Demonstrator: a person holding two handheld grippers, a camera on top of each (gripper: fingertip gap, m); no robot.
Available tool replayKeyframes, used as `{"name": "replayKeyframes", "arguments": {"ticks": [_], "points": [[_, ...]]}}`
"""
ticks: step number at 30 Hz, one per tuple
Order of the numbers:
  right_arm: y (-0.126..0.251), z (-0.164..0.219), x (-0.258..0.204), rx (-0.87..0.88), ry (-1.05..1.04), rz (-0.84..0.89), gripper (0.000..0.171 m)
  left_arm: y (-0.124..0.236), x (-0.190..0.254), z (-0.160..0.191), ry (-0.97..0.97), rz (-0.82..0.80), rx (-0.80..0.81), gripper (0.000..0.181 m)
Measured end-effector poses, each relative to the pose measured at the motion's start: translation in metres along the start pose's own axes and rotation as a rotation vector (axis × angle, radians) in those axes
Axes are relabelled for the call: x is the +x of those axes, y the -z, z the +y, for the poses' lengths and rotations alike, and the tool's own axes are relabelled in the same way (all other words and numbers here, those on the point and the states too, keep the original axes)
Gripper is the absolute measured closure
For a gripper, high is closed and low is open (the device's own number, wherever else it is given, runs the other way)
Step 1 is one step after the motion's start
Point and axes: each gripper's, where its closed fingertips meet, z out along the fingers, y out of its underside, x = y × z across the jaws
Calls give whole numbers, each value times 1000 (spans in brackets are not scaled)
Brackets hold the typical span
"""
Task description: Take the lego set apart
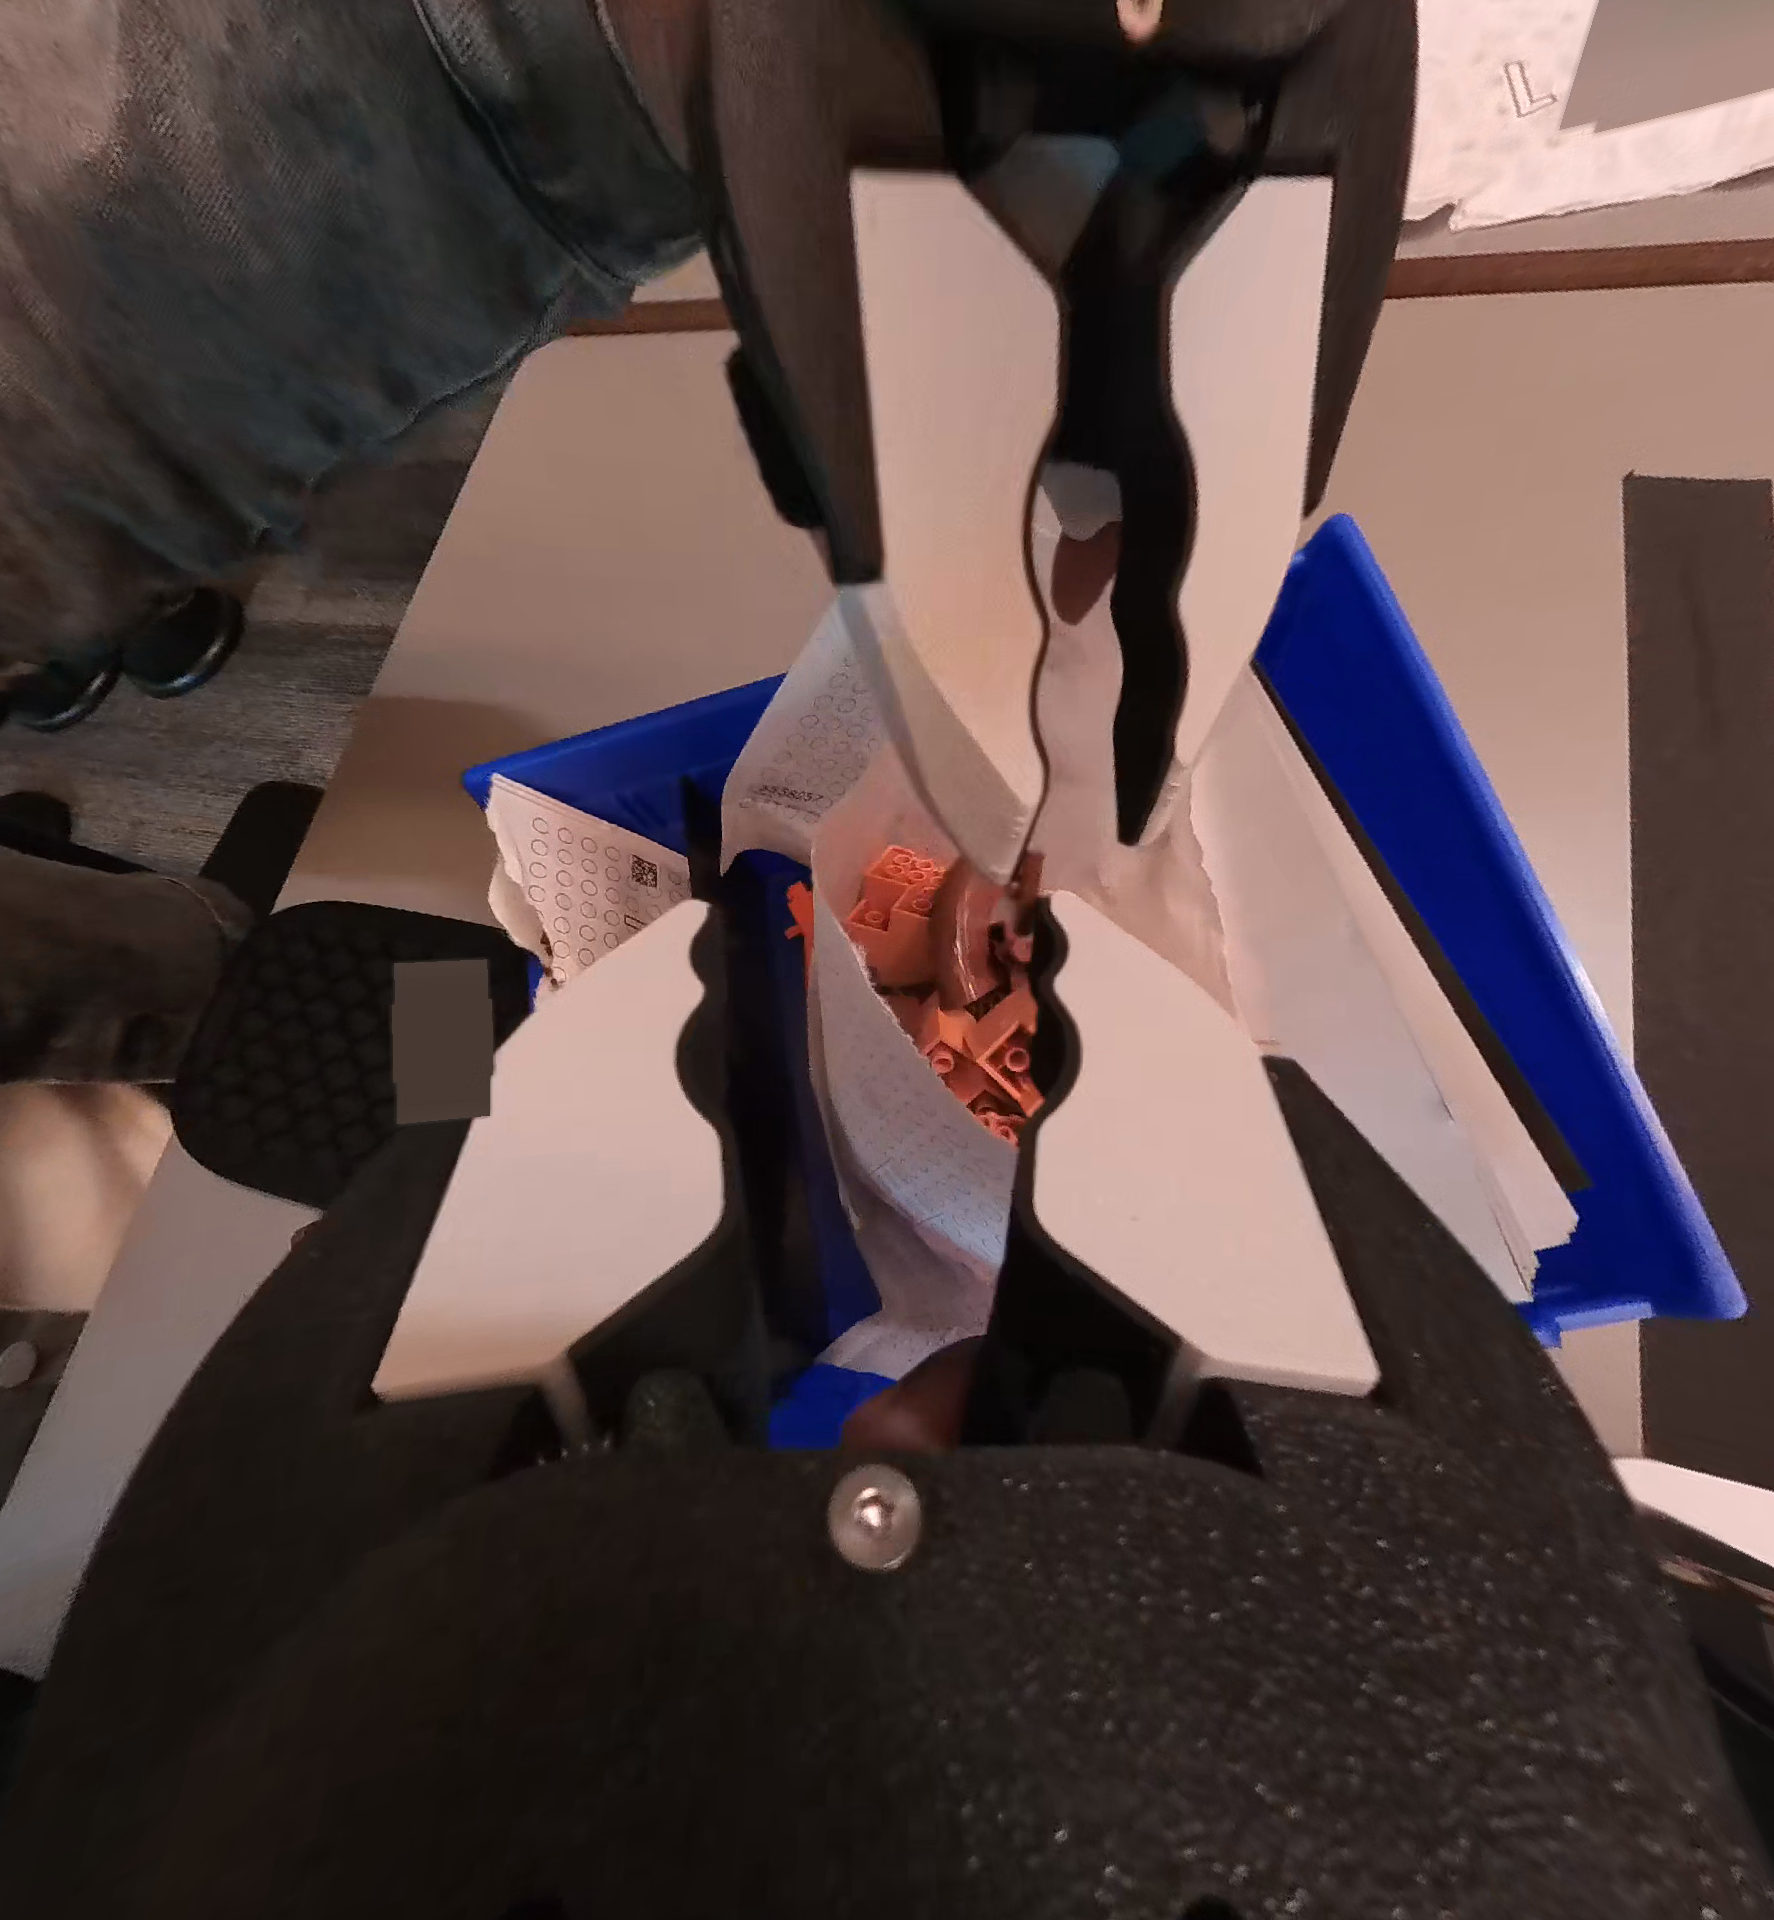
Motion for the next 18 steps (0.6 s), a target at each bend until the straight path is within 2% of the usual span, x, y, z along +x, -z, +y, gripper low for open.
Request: {"name": "replayKeyframes", "arguments": {"ticks": [2,5,8,11,14,18], "points": [[2,-1,-3,7,2,-7,117,-2,-8,9,13,-46,-40,159],[6,3,-4,-2,3,9,117,5,-5,-1,1,-62,28,161],[19,1,-16,56,8,29,121,25,5,-22,-61,-125,181,158],[43,0,-52,170,30,60,127,47,38,-37,-193,-199,409,156],[58,36,-88,106,26,156,127,49,91,-29,-304,-206,557,156],[59,133,-137,-173,-95,239,128,15,165,11,-390,-113,540,157]]}}
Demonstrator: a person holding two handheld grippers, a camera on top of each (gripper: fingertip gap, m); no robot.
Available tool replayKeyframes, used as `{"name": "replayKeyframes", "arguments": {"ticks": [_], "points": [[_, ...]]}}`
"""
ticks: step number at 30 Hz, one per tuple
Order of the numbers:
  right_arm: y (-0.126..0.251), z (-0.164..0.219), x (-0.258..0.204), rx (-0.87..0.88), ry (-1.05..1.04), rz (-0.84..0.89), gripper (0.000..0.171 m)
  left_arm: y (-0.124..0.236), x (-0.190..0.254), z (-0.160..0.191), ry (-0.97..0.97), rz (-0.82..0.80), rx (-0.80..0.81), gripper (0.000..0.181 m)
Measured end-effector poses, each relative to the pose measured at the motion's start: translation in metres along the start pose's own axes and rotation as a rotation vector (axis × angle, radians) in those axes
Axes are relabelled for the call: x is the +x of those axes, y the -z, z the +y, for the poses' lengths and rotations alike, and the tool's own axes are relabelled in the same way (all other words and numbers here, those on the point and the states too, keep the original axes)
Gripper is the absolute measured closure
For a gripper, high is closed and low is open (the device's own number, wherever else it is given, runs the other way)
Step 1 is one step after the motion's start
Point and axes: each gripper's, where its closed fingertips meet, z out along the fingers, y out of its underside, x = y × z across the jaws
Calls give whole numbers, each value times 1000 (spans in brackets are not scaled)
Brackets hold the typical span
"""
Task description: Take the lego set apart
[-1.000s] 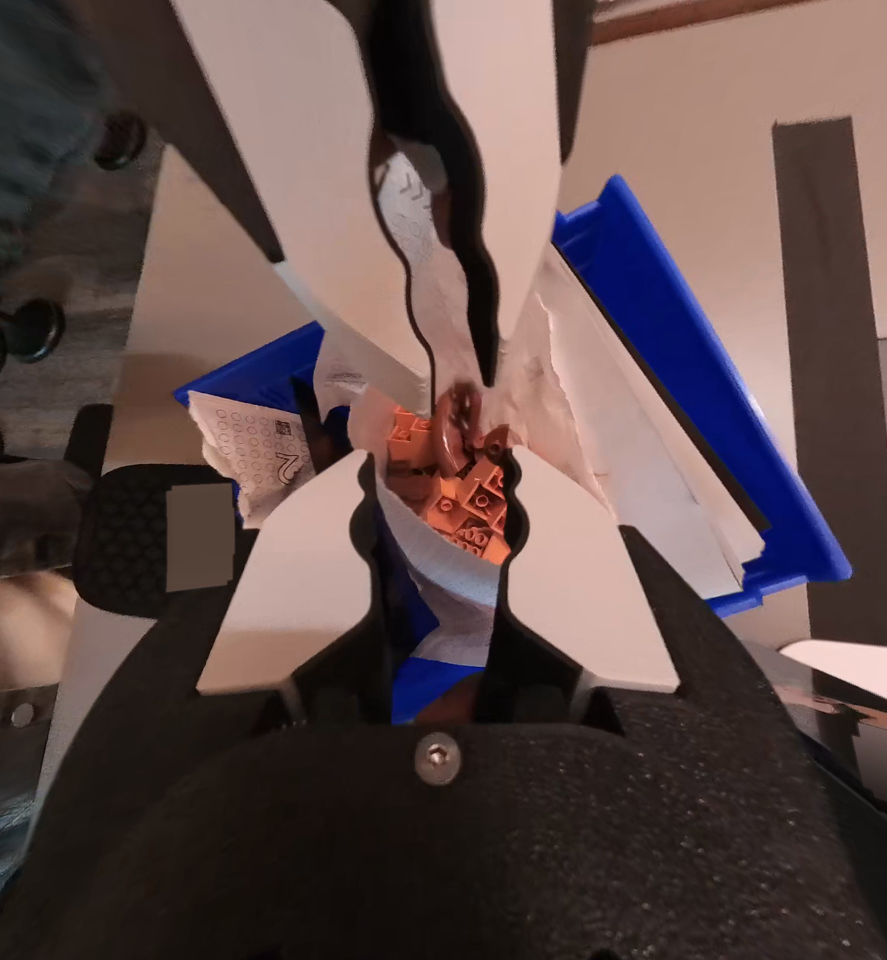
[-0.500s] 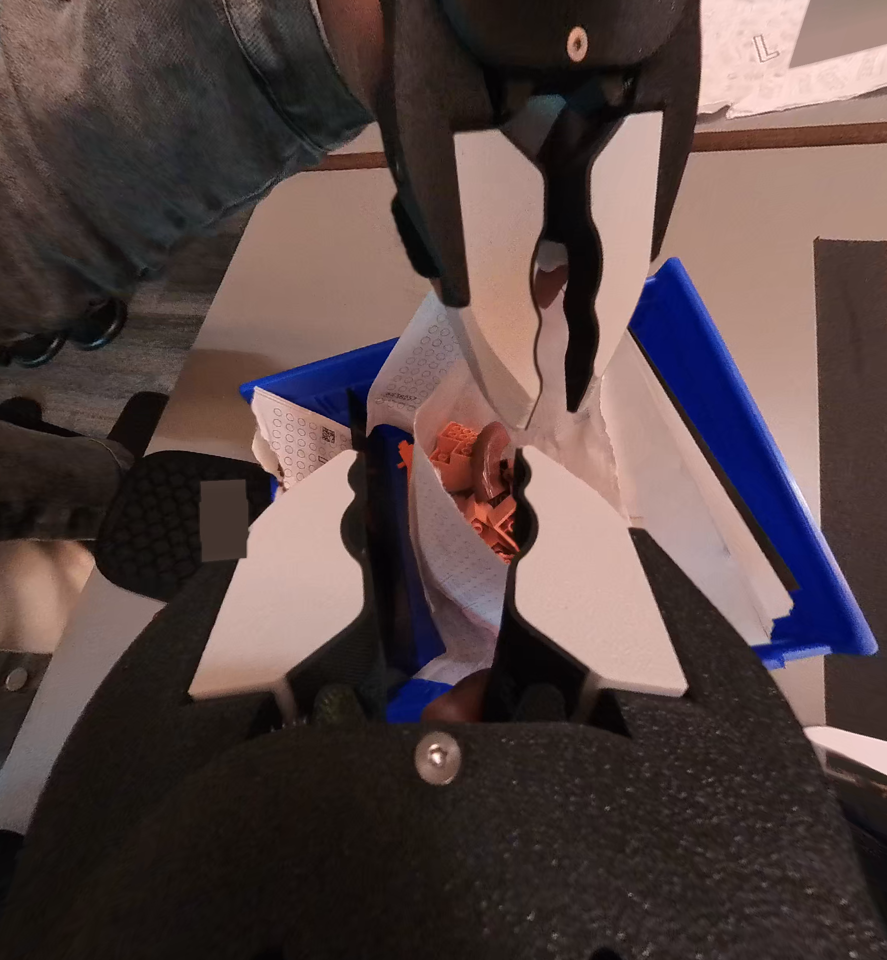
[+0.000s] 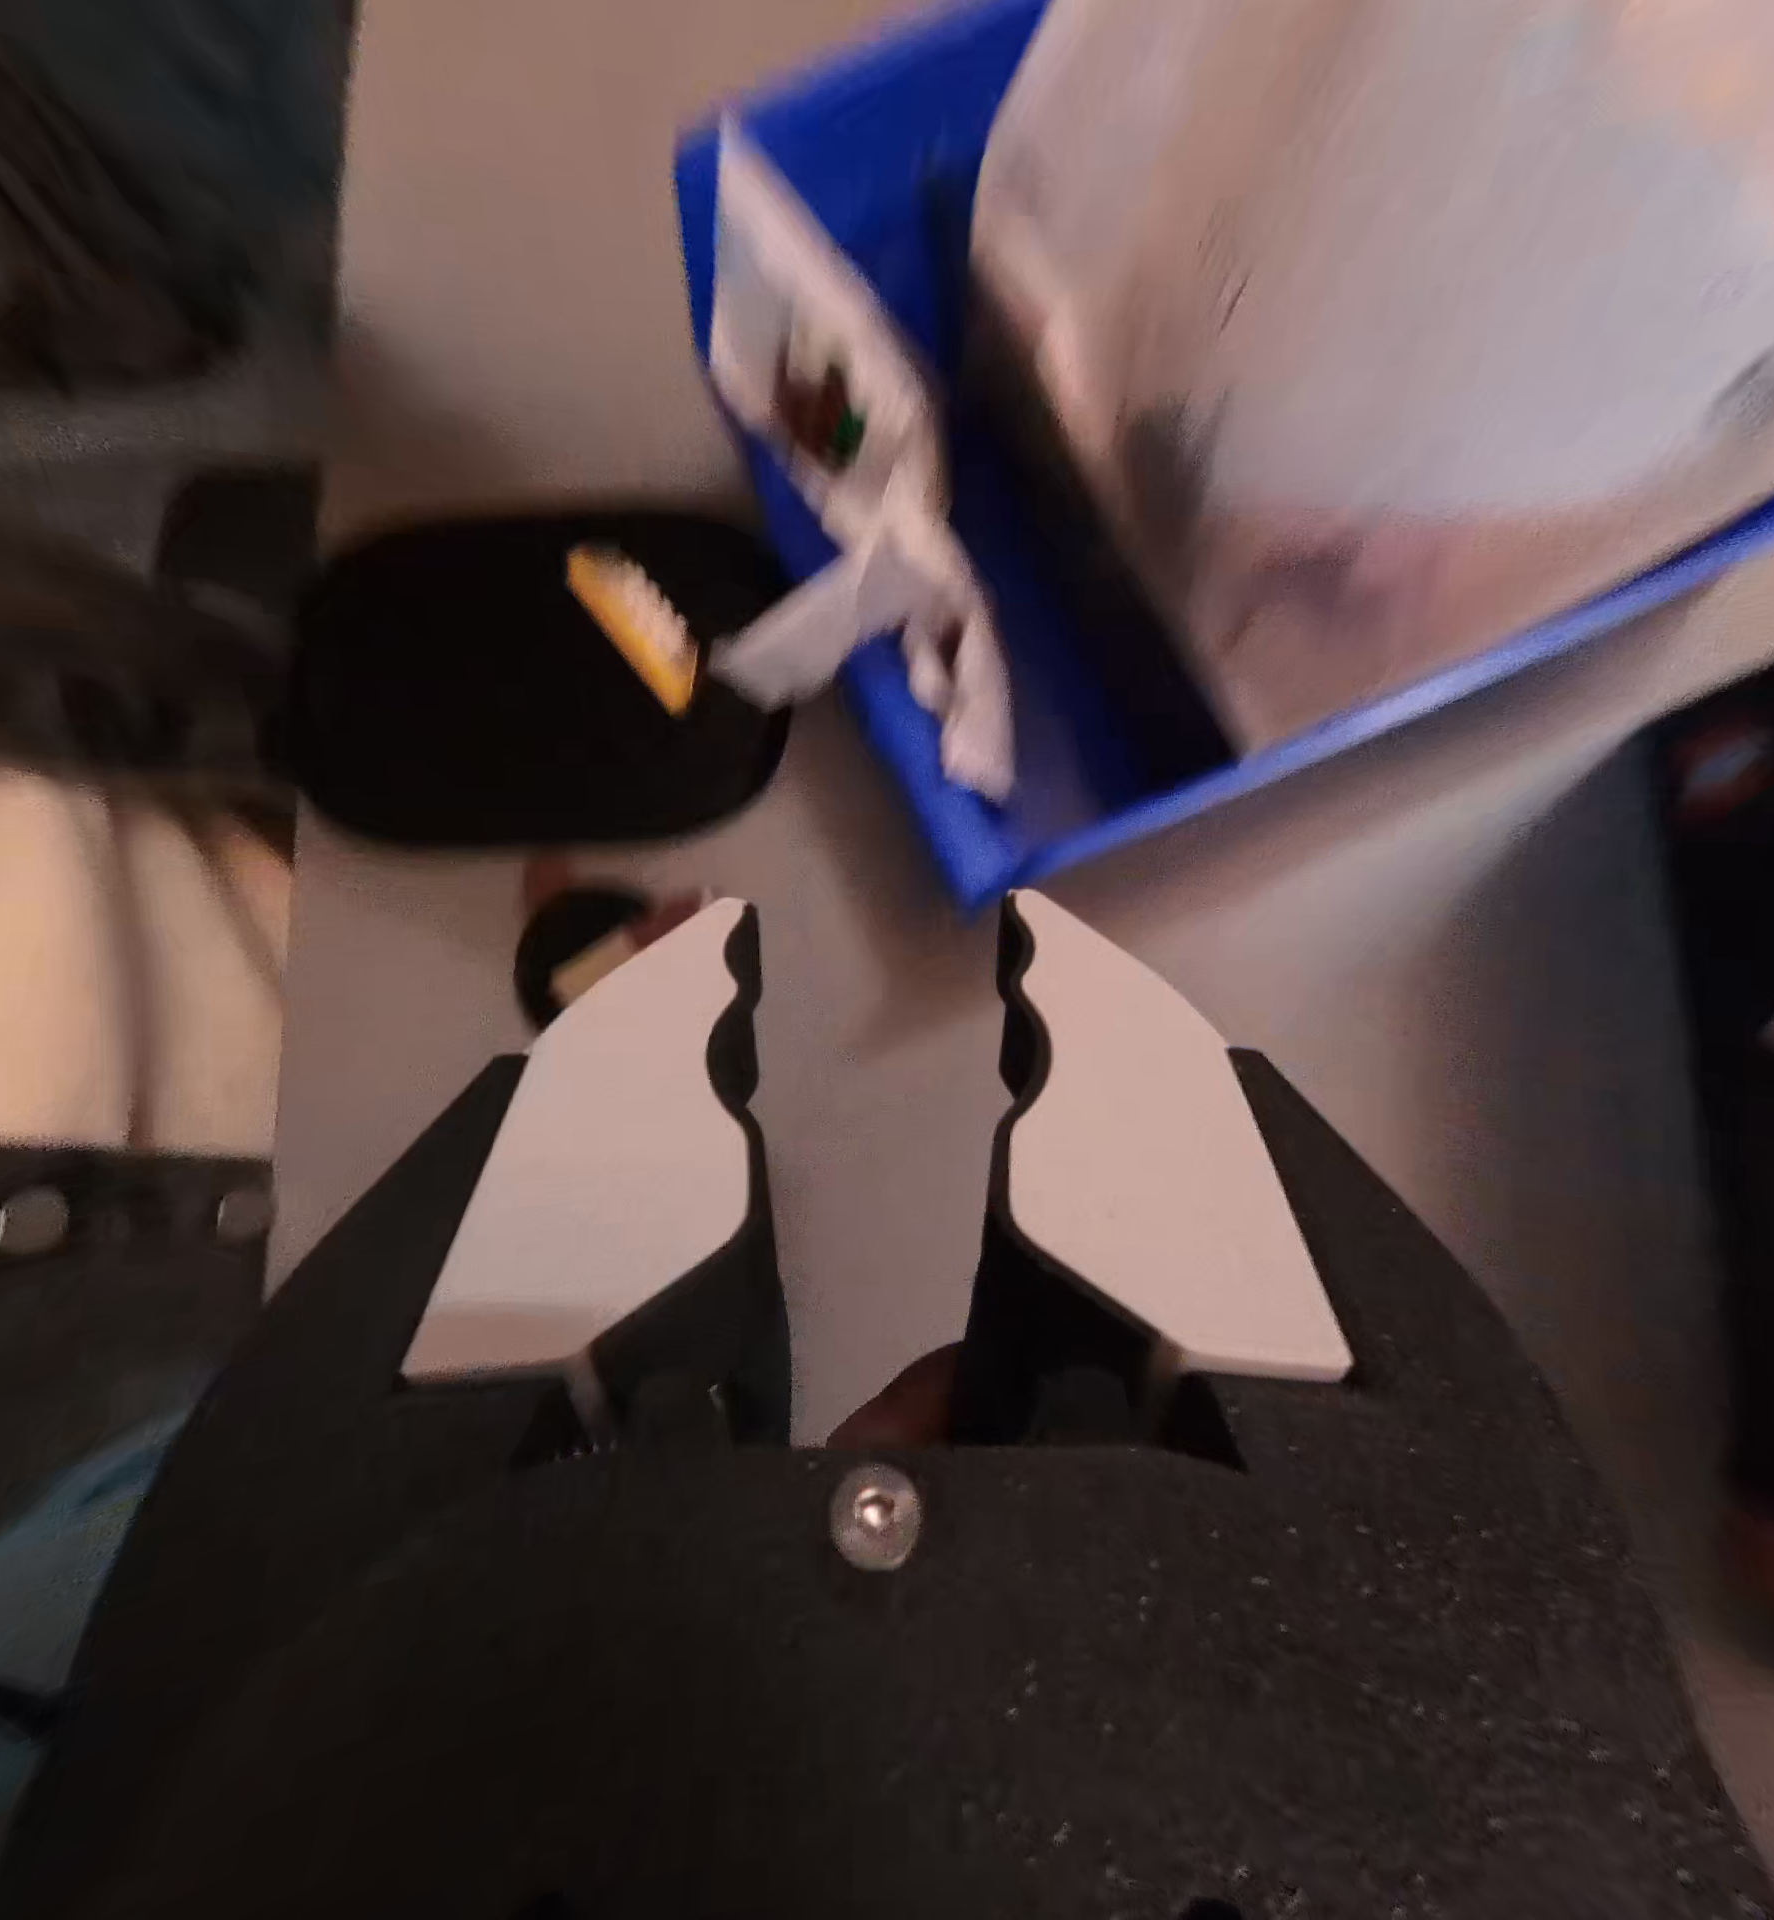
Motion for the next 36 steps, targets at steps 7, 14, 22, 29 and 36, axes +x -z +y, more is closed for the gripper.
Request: {"name": "replayKeyframes", "arguments": {"ticks": [7,14,22,29,36], "points": [[-23,152,-46,-361,-76,177,132,-19,98,49,-81,59,-89,157],[-38,166,-53,-243,-144,165,148,-42,138,68,-94,126,-86,156],[-30,121,-100,110,-195,-222,156,-83,167,88,-716,105,-51,159],[-8,78,-139,237,-143,-495,156,-98,203,101,-1089,262,-53,160],[-5,68,-144,255,-114,-518,155,-95,209,99,-984,302,-27,176]]}}
